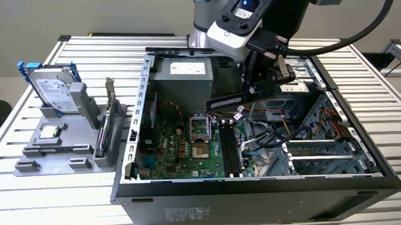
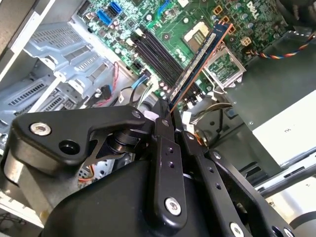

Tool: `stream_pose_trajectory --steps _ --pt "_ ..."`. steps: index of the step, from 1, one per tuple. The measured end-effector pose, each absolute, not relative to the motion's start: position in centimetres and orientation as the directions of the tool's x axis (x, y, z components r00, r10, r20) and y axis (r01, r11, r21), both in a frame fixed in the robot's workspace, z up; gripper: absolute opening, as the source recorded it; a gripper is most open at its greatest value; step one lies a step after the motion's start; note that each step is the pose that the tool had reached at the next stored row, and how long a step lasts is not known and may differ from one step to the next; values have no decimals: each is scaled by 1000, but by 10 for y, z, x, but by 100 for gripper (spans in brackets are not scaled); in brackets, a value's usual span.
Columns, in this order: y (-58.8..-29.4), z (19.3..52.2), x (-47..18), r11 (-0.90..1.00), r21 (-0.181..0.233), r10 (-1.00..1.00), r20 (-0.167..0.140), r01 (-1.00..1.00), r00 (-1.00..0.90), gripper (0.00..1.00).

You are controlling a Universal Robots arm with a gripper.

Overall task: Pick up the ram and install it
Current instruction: 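Insert the ram into the slot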

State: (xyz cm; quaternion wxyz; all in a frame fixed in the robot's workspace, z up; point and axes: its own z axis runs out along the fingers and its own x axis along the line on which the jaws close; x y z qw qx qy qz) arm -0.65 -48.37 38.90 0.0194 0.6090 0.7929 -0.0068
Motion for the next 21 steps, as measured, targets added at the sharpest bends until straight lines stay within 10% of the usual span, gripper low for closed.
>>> stream_pose_trajectory --steps 21 --pt "-484 389 -6 400 13 916 -39 916 -400 0"
